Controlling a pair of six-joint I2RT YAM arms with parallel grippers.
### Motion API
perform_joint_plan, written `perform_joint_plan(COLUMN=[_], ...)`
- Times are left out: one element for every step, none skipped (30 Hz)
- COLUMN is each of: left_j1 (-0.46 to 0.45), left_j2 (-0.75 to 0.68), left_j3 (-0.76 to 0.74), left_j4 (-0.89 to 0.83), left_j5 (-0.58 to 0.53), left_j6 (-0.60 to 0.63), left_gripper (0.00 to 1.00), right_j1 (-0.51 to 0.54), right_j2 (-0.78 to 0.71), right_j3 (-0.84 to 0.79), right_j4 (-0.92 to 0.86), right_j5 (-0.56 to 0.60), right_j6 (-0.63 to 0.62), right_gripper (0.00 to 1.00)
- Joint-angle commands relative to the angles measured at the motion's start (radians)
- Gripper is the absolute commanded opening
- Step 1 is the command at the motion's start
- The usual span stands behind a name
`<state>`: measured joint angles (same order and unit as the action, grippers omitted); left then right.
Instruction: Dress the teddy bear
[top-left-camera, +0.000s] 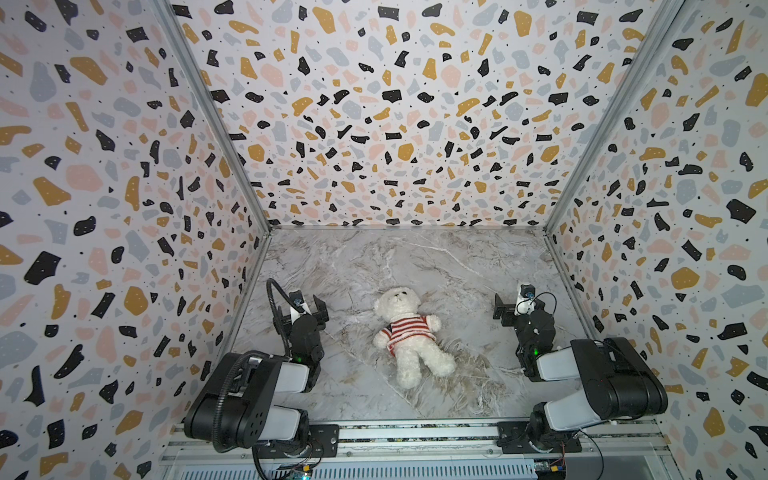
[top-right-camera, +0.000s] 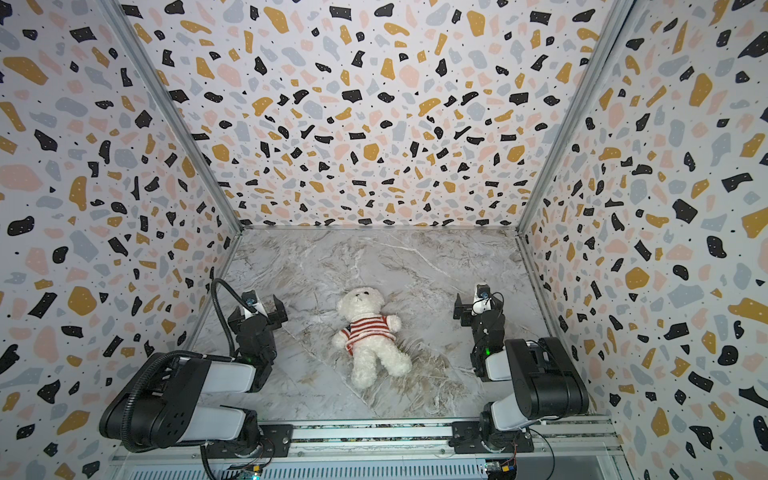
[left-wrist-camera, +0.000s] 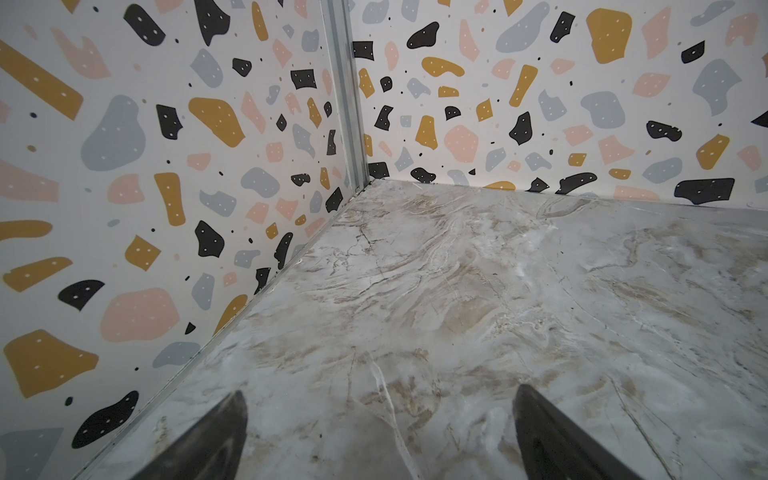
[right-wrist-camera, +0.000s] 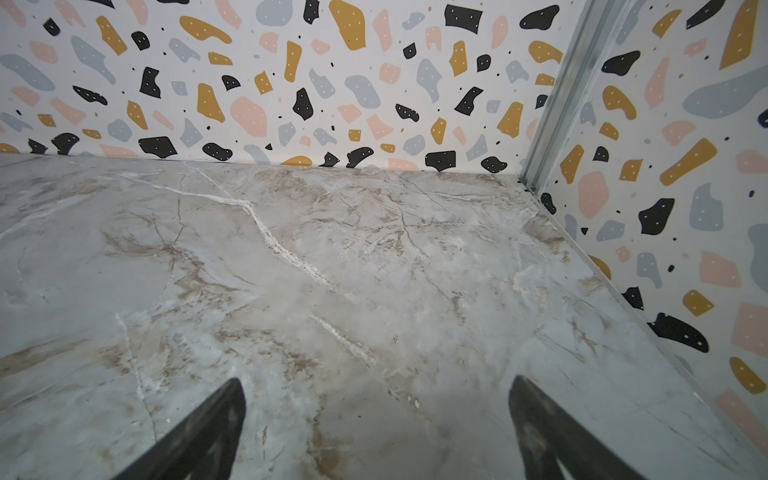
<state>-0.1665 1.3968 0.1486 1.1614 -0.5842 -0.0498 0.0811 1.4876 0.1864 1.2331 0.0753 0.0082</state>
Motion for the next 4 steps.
perform_joint_plan(left_j1=[0.005, 0.004, 0.005, 0.006], left_j2=[-0.006, -0.005, -0.005, -0.006], left_j3=[0.005, 0.006, 0.005, 0.005], left_j4=[0.052, 0.052, 0.052, 0.052], left_j5=[0.0, -0.001, -0.001, -0.001], left_j6=[-0.013, -0.013, -0.014, -0.013], left_gripper=[1.0, 1.0, 1.0, 1.0], right_j1=[0.004, 0.003, 0.003, 0.003], right_j2=[0.003, 0.003, 0.002, -0.001], right_j3=[0.028, 0.029, 0.028, 0.027], right_j4=[-0.007, -0.007, -0.004, -0.008], right_j5=[0.008, 0.007, 0.005, 0.004], right_j6=[-0.008, -0.007, -0.007, -0.008], right_gripper=[0.99, 0.99, 0.99, 0.99])
